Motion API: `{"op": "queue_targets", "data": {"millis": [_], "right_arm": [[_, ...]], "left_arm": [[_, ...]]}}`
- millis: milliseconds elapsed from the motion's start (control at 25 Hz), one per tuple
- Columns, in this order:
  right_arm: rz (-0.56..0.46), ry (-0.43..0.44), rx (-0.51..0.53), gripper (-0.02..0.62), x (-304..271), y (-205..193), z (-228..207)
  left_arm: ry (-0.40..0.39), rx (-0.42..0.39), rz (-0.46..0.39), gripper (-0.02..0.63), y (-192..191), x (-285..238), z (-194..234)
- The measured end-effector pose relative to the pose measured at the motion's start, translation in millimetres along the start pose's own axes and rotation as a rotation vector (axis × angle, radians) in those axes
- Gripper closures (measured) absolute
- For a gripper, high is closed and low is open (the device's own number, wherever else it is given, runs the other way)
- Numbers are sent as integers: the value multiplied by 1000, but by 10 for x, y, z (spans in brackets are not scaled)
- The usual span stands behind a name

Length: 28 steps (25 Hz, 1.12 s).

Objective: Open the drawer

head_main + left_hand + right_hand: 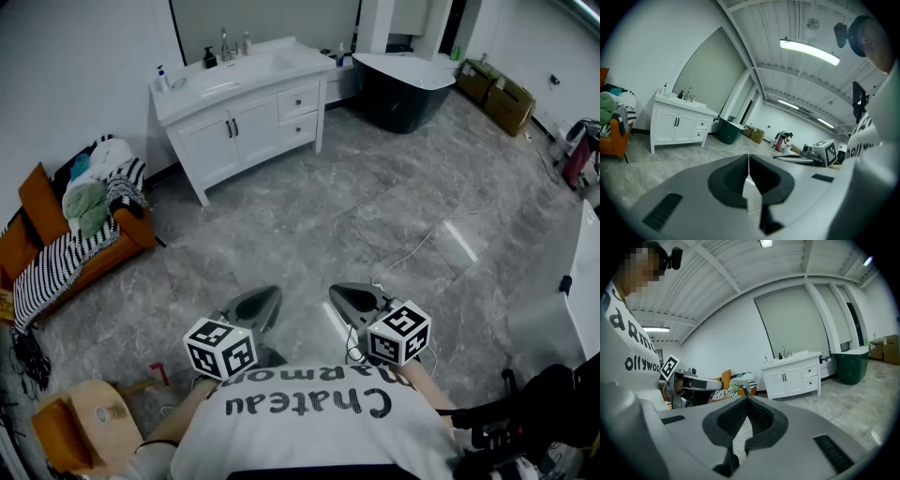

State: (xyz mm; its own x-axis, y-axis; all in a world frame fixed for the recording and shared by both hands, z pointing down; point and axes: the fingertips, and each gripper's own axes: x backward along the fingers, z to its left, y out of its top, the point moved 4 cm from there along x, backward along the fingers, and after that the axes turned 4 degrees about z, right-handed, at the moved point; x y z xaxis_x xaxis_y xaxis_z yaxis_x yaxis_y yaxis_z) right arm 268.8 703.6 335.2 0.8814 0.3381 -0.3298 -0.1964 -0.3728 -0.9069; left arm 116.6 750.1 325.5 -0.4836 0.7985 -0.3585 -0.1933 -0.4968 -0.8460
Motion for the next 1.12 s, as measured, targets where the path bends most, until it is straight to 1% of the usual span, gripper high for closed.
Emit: {"op": "queue_targets", "data": {"millis": [280,400,600,680,880,1000,1120], "right_arm": [[0,-4,-2,588,8,-33,-13],[-14,-10,-16,588,46,-60,-57],[-101,-18,-119,588,168,-86,-227],[-114,-26,-162,588,207,-107,-286],[-79,-56,-196,588,163,-193,-333],[-68,-65,-215,588,150,-234,-368],[-65,-74,-223,588,152,-220,-449]], "left_arm": [[-2,-1,3,594,-35,-17,1],[-2,2,6,594,-89,-60,-4],[-20,-3,20,594,-191,-196,-34],[-23,-7,27,594,-198,-225,-36],[-21,8,20,594,-143,-233,2],[-31,40,33,594,-197,-291,-3],[-38,54,49,594,-177,-368,29]]}}
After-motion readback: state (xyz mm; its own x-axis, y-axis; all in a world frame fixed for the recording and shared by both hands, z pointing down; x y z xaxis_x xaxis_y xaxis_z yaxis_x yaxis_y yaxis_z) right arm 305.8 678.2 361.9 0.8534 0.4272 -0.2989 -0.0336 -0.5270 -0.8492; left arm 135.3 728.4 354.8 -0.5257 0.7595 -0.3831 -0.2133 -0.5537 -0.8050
